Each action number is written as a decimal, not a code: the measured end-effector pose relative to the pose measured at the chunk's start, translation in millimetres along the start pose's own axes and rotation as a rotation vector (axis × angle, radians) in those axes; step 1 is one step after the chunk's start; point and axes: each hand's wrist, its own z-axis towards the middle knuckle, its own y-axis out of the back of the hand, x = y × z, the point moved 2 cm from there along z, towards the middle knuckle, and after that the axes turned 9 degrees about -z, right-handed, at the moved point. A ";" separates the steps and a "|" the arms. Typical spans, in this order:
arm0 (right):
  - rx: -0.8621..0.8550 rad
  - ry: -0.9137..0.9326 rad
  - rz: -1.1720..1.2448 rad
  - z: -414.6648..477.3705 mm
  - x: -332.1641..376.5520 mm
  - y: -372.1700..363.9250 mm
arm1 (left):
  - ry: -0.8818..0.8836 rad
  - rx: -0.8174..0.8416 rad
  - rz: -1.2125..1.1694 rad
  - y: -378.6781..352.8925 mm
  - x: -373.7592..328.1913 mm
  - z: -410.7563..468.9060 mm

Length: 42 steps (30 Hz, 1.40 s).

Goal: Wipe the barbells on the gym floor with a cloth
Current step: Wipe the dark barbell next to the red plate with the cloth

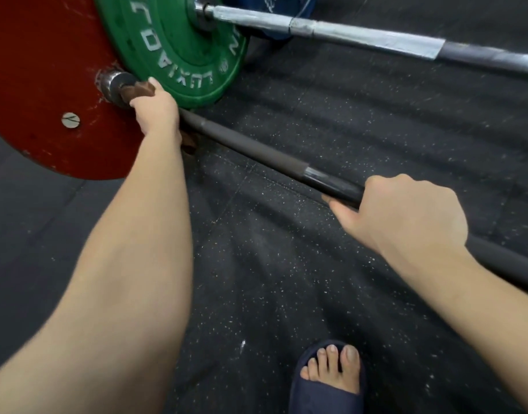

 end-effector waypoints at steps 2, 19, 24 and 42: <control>0.011 -0.001 0.001 0.9 -1.0 2.1 | -0.028 -0.030 -0.003 -2.7 4.8 -18.7; 0.012 -0.003 0.005 0.2 -1.9 -0.9 | -0.028 0.018 0.035 -4.9 12.4 -33.1; 0.010 -0.001 0.009 0.6 -1.0 -2.1 | -0.005 -0.012 -0.021 -1.0 5.9 -17.4; -0.011 0.001 0.002 1.3 -0.1 -3.4 | -0.055 0.102 -0.061 -8.5 21.5 -133.7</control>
